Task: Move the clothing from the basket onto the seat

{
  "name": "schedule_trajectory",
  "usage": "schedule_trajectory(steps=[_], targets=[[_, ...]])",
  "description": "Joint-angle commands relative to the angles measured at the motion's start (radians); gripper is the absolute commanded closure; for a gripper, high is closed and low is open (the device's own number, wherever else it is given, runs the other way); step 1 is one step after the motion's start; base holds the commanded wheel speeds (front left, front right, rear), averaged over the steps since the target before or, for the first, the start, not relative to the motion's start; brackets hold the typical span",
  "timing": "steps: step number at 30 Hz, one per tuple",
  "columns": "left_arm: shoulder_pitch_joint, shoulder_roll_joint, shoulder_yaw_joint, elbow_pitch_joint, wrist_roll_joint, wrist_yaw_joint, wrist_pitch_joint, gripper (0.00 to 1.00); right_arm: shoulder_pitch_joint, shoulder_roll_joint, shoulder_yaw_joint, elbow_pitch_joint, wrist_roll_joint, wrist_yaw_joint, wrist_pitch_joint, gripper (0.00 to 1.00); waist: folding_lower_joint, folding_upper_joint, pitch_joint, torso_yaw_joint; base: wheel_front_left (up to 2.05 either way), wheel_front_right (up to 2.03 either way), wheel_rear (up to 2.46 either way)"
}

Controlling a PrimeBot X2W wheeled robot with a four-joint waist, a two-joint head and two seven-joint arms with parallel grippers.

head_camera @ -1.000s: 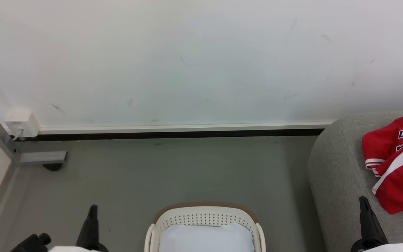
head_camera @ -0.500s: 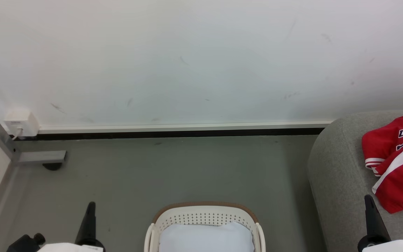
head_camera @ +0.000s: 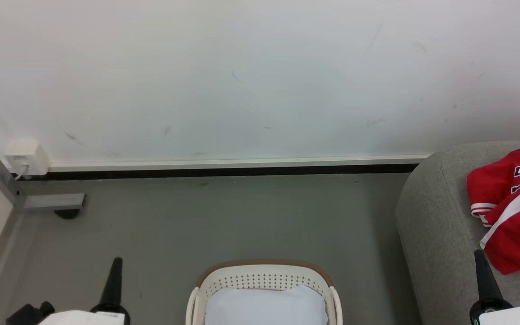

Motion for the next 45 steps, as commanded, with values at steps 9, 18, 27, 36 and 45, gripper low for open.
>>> schedule_trajectory(steps=[9,18,27,36,45], targets=[[-0.026,0.003,0.013,-0.012,-0.102,-0.006,0.028,1.00,-0.029,-0.001,-0.018,-0.004,0.092,-0.001,0.027,1.00,0.0000,-0.0001,0.002,-0.001,0.00,0.00,0.00],[-0.031,0.002,0.020,-0.014,-0.196,-0.007,0.051,1.00,-0.034,0.001,-0.032,-0.002,0.177,-0.001,0.052,1.00,0.0000,-0.0001,0.004,-0.002,0.00,0.00,0.00],[-0.036,0.001,0.027,-0.015,-0.269,-0.007,0.071,1.00,-0.040,0.003,-0.044,0.000,0.245,-0.001,0.072,1.00,0.0000,-0.0001,0.006,-0.002,0.00,0.00,0.00],[-0.039,0.000,0.034,-0.016,-0.336,-0.008,0.091,1.00,-0.043,0.005,-0.056,0.001,0.308,-0.002,0.092,1.00,0.0000,-0.0001,0.008,-0.003,0.00,0.00,0.00],[-0.042,-0.001,0.038,-0.017,-0.395,-0.008,0.106,1.00,-0.046,0.007,-0.065,0.003,0.361,-0.002,0.109,1.00,0.0000,-0.0001,0.010,-0.004,0.00,0.00,0.00]])
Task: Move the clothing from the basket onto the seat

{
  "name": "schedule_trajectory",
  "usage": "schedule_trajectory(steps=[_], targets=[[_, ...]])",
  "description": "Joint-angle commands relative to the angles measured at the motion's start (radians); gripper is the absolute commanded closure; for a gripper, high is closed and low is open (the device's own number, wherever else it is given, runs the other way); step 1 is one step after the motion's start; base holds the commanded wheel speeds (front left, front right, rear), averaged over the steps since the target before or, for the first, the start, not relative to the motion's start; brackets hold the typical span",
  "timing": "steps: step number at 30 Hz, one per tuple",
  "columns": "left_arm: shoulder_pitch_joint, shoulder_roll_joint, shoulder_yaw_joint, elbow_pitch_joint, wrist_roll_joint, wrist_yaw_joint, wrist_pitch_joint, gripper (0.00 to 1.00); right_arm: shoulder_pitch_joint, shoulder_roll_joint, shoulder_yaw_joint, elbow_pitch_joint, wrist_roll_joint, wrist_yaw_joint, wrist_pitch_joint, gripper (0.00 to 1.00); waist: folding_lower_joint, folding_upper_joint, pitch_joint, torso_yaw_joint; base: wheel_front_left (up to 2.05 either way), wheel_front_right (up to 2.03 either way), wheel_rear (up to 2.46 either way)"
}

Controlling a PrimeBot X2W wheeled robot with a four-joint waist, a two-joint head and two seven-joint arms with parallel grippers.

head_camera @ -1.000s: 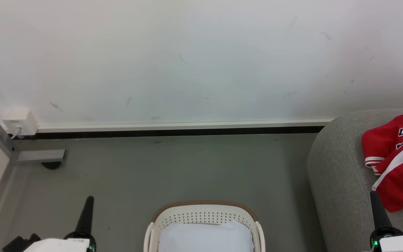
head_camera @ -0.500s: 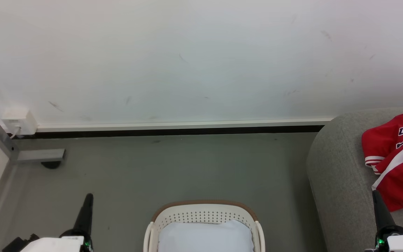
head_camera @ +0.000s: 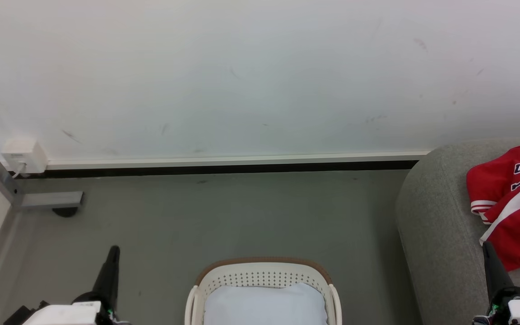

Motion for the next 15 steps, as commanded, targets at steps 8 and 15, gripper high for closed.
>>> schedule_trajectory(steps=[8,15], targets=[[-0.015,0.002,0.010,-0.007,-0.070,-0.006,0.018,1.00,-0.014,0.001,-0.013,0.001,0.065,-0.002,0.021,1.00,0.0000,-0.0001,0.002,-0.001,0.00,0.00,0.00],[-0.017,0.001,0.013,-0.007,-0.115,-0.006,0.030,1.00,-0.019,0.003,-0.021,0.003,0.106,-0.002,0.033,1.00,0.0000,-0.0001,0.003,-0.001,0.00,0.00,0.00]])
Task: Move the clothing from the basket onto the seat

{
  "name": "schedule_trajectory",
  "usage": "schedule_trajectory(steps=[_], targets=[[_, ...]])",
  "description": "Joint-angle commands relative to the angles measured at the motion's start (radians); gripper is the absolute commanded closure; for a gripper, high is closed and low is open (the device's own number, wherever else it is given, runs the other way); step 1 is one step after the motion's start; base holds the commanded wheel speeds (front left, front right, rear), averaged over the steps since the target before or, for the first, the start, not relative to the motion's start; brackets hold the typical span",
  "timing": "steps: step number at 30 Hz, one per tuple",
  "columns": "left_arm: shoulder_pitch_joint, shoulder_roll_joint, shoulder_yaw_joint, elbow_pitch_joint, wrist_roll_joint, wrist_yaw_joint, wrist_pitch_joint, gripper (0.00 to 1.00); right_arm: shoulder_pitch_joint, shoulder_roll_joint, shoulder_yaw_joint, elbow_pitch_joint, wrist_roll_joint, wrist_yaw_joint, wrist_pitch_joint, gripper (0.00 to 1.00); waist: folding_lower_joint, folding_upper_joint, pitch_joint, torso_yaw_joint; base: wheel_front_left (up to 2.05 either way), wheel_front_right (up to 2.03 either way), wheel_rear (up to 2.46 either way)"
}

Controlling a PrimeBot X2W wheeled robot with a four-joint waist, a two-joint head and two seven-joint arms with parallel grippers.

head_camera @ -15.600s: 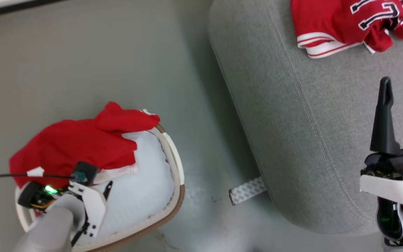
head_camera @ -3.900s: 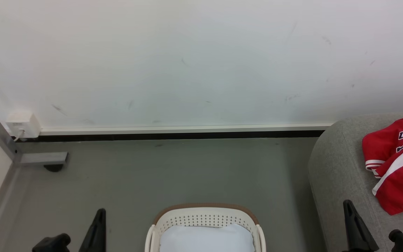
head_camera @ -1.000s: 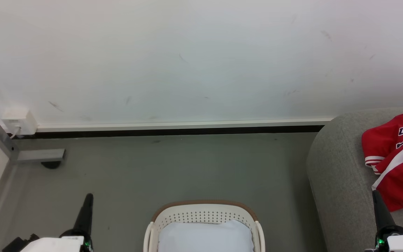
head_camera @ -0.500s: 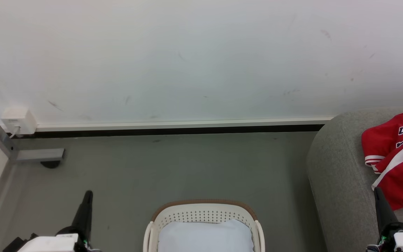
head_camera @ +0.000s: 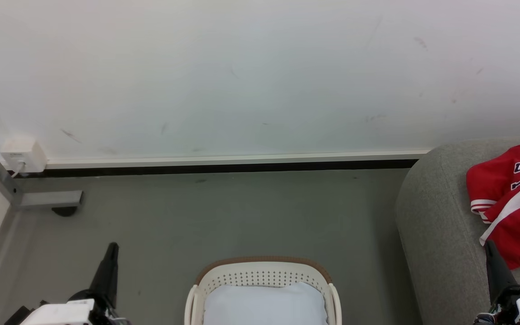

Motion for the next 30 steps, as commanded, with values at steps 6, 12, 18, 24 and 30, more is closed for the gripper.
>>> schedule_trajectory(steps=[6,12,18,24,30], targets=[[-0.009,0.002,0.003,-0.004,-0.016,-0.006,0.004,1.00,-0.012,0.001,-0.005,0.002,0.004,-0.002,0.006,1.00,0.0000,-0.0001,0.000,0.000,0.00,0.00,0.00],[-0.009,0.002,0.003,-0.004,-0.016,-0.006,0.004,1.00,-0.013,0.002,-0.006,0.002,0.003,-0.002,0.007,1.00,0.0000,-0.0001,0.000,0.000,0.00,0.00,0.00],[-0.009,0.002,0.003,-0.004,-0.016,-0.006,0.004,1.00,-0.013,0.002,-0.006,0.002,0.002,-0.002,0.006,1.00,0.0000,-0.0001,0.000,0.000,0.00,0.00,0.00],[-0.009,0.002,0.003,-0.004,-0.016,-0.006,0.004,1.00,-0.013,0.003,-0.007,0.002,0.001,-0.002,0.007,1.00,0.0000,-0.0001,0.000,0.000,0.00,0.00,0.00],[-0.009,0.002,0.003,-0.004,-0.016,-0.006,0.004,1.00,-0.013,0.003,-0.008,0.003,0.000,-0.002,0.007,1.00,0.0000,-0.0001,0.000,0.000,0.00,0.00,0.00]])
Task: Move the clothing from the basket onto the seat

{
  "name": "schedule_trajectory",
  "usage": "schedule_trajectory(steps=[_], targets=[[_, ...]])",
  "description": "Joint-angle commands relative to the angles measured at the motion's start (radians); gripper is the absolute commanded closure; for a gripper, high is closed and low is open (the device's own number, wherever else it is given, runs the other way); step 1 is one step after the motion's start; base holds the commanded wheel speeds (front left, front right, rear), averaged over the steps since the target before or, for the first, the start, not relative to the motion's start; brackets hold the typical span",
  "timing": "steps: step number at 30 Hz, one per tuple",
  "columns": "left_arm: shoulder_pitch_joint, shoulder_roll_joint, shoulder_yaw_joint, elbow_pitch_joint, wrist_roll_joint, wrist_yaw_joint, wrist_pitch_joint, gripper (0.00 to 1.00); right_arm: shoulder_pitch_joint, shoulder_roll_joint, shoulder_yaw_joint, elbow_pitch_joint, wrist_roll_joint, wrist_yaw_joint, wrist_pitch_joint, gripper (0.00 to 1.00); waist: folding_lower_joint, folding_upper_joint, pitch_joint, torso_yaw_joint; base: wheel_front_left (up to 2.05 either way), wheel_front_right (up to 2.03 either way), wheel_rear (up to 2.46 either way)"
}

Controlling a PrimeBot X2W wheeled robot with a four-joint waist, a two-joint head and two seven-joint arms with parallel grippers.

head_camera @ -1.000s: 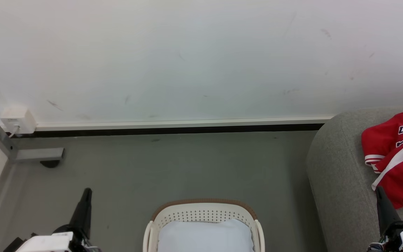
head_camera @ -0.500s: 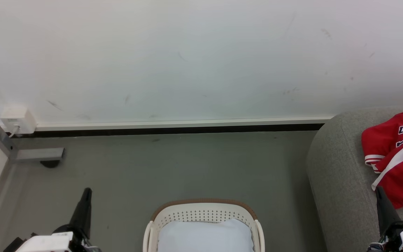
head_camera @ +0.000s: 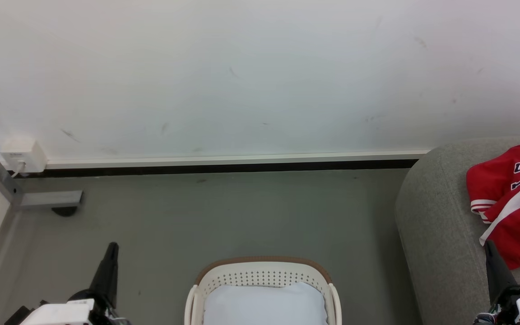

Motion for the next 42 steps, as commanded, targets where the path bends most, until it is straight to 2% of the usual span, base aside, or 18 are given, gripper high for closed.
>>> schedule_trajectory(steps=[1,42], targets=[[-0.008,0.002,0.003,-0.003,-0.013,-0.006,0.004,1.00,-0.012,0.001,-0.004,0.002,-0.003,-0.002,0.001,1.00,0.0000,0.0000,0.000,0.000,0.00,0.00,0.00],[-0.008,0.002,0.002,-0.003,-0.014,-0.006,0.003,1.00,-0.013,0.003,-0.007,0.002,-0.007,-0.002,0.004,1.00,0.0000,0.0000,0.000,0.000,0.00,0.00,0.00]])
